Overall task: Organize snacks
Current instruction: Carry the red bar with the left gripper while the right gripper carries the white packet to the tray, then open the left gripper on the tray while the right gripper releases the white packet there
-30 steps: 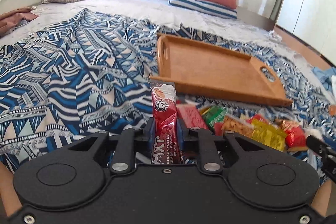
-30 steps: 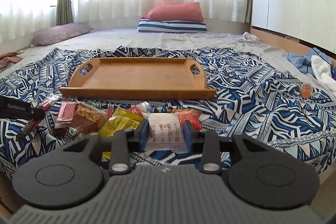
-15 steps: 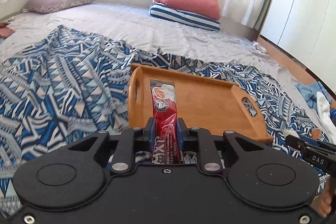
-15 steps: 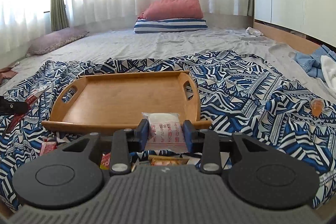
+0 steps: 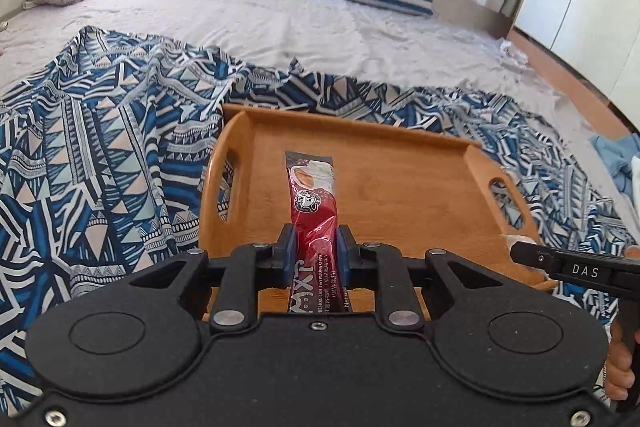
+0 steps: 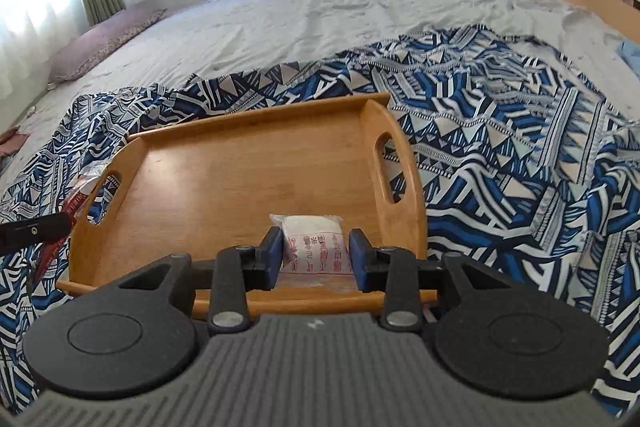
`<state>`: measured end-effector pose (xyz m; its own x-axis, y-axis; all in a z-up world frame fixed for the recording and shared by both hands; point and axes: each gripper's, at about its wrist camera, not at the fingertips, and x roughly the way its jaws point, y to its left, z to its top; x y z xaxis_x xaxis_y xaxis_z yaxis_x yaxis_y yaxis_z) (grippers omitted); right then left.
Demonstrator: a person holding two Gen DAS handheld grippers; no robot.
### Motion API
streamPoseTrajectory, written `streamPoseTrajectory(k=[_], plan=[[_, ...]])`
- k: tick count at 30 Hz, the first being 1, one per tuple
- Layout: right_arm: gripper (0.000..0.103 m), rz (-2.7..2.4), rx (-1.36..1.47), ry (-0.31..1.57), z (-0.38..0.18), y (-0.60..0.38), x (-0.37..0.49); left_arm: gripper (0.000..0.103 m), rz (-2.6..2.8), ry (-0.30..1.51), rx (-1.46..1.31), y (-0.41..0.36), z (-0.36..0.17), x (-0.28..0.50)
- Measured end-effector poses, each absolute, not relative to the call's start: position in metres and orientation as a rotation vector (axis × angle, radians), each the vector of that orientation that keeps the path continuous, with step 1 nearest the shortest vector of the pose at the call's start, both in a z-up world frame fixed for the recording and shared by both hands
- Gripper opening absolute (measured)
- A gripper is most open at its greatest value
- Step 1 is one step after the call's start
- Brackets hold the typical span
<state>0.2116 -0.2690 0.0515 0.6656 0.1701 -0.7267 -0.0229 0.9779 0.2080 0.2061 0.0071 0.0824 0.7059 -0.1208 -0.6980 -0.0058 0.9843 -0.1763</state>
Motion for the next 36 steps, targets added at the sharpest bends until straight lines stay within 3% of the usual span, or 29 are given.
streamPoseTrajectory(k=[36], plan=[[0.041, 0.134, 0.139, 0.852, 0.009, -0.259, 0.244, 0.023, 0.035, 0.848, -0.112, 0.000, 0.023, 0.268]])
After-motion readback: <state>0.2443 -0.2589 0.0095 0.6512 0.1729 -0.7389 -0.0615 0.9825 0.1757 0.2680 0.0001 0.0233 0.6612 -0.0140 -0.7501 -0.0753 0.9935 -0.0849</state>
